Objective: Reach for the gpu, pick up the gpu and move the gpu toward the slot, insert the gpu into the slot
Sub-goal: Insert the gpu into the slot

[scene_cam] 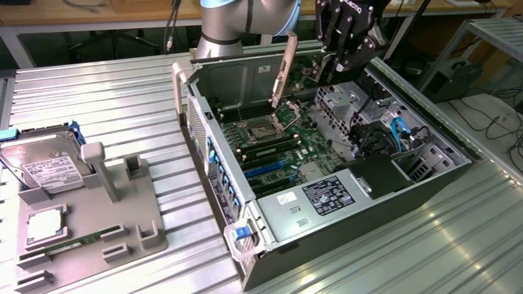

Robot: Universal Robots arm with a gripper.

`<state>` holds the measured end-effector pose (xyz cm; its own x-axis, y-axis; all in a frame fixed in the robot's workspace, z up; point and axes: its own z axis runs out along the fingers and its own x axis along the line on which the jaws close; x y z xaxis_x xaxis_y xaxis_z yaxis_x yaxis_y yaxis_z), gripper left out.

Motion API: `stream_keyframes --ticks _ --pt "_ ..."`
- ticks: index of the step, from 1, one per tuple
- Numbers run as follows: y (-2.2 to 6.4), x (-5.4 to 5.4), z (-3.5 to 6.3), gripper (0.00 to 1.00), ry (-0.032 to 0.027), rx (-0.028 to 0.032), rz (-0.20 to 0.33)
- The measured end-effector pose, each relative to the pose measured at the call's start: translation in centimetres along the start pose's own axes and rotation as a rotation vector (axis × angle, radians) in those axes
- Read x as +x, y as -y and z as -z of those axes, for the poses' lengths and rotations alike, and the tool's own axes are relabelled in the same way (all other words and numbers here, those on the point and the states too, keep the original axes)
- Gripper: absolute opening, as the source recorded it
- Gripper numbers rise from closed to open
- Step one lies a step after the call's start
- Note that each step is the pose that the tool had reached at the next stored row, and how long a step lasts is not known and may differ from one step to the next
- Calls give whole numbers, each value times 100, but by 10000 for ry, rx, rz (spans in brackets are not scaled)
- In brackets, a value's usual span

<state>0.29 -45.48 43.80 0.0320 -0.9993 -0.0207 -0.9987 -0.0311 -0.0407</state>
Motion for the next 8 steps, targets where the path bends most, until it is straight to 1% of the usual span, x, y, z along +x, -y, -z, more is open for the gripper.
stream_keyframes --ticks 5,8 --pt "0 2 -1 27 20 -11 496" --pt "0 2 -2 27 27 -14 666"
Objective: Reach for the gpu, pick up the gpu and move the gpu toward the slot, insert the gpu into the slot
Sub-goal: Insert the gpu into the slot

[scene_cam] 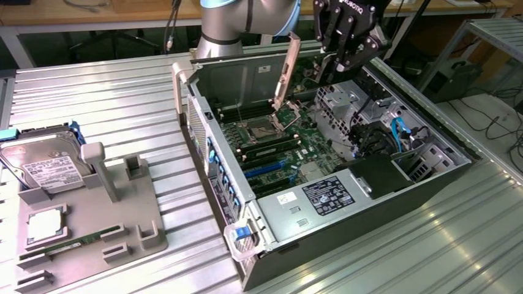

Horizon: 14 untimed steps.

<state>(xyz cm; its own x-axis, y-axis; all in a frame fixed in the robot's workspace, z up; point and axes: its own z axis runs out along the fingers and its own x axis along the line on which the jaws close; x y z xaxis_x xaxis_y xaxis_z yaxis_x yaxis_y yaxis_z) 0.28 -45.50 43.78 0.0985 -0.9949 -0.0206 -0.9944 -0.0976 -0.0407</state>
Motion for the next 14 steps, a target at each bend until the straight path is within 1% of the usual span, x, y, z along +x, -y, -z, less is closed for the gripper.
stream_keyframes --ticks 2,8,14 --pt "-3 0 -8 27 3 -1 41" --pt "-21 0 -85 27 -4 3 40" --pt "-24 1 -124 27 -5 3 39"
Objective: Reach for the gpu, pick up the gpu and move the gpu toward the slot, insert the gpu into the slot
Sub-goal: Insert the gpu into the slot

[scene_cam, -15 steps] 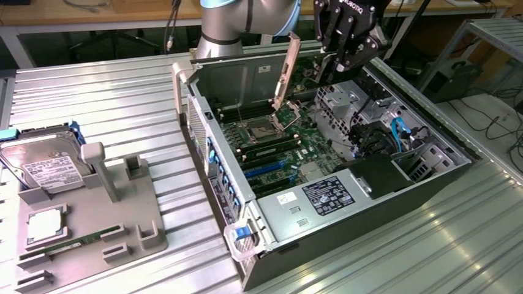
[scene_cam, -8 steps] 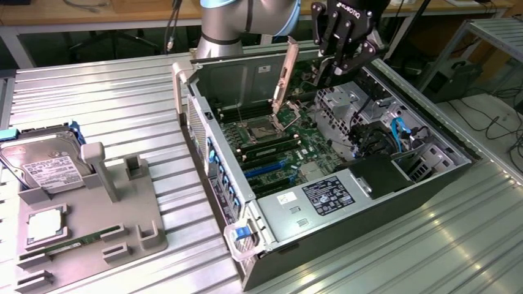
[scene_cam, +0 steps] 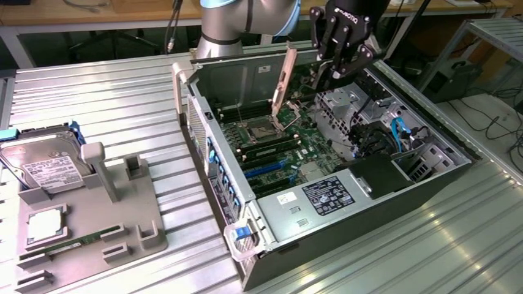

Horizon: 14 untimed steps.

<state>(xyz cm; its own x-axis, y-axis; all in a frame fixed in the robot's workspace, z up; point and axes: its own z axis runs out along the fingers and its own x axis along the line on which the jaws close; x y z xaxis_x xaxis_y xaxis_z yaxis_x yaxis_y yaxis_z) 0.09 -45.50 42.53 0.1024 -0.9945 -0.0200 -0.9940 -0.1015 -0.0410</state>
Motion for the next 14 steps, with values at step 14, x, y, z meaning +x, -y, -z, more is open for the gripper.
stream_keyframes --ticks 14 --pt "-4 1 -66 27 -1 0 0"
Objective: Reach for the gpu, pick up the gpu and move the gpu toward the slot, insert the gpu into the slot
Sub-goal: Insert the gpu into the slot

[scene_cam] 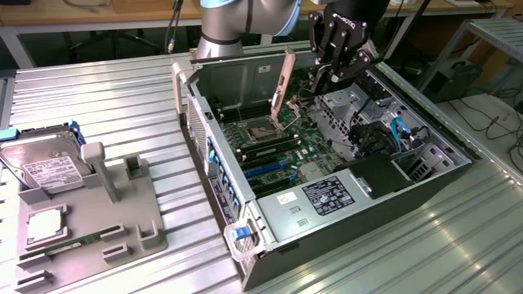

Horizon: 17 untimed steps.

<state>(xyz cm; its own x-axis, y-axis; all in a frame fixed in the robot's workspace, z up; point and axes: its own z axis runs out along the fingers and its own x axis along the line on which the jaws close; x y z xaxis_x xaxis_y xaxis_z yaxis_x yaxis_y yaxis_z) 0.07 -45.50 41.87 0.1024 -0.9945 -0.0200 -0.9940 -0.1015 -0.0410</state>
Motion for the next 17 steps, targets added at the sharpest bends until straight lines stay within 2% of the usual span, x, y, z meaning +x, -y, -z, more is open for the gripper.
stream_keyframes --ticks 17 --pt "-2 1 -49 27 1 0 0"
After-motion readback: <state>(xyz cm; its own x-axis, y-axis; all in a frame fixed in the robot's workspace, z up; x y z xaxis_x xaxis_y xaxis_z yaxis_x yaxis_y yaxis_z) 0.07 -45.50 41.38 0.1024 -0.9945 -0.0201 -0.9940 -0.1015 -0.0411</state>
